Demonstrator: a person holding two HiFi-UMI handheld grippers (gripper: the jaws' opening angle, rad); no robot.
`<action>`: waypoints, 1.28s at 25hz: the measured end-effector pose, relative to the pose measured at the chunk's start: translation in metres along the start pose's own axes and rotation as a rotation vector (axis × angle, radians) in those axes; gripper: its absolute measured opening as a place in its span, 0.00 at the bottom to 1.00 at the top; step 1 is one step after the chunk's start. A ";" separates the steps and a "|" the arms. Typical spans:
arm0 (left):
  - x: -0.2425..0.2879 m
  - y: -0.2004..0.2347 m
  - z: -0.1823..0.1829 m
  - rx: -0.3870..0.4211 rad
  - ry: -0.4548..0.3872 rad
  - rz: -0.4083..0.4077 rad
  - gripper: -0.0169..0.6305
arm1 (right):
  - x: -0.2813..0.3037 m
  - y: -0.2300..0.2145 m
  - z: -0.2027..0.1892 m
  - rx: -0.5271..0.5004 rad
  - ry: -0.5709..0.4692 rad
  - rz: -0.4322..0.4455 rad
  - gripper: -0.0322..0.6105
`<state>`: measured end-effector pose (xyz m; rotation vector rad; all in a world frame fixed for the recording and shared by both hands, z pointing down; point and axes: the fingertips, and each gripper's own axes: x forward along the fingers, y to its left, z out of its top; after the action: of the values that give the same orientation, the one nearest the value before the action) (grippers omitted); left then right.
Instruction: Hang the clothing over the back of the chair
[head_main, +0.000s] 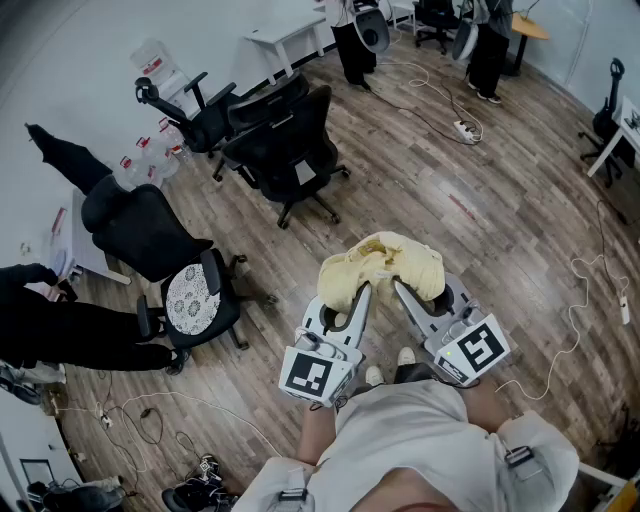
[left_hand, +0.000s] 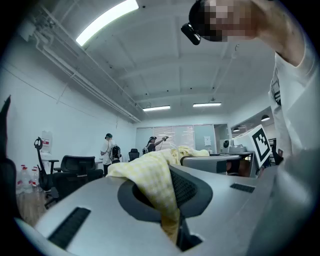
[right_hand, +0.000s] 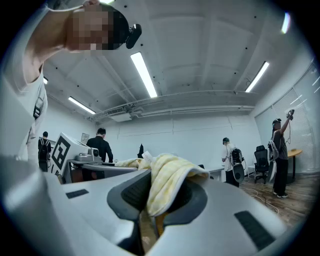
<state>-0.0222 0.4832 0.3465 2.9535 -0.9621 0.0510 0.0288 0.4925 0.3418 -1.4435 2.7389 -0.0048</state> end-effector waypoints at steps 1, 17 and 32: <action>0.004 0.000 0.000 -0.003 -0.001 0.005 0.08 | 0.000 -0.004 0.000 0.001 -0.001 0.002 0.16; 0.049 -0.010 0.000 0.016 0.011 0.064 0.08 | -0.004 -0.053 -0.002 0.016 0.021 0.060 0.16; 0.084 0.057 -0.009 0.019 0.042 -0.005 0.08 | 0.063 -0.085 -0.017 0.038 0.038 -0.020 0.16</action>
<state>0.0120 0.3879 0.3603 2.9597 -0.9541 0.1216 0.0628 0.3923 0.3579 -1.4756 2.7383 -0.0850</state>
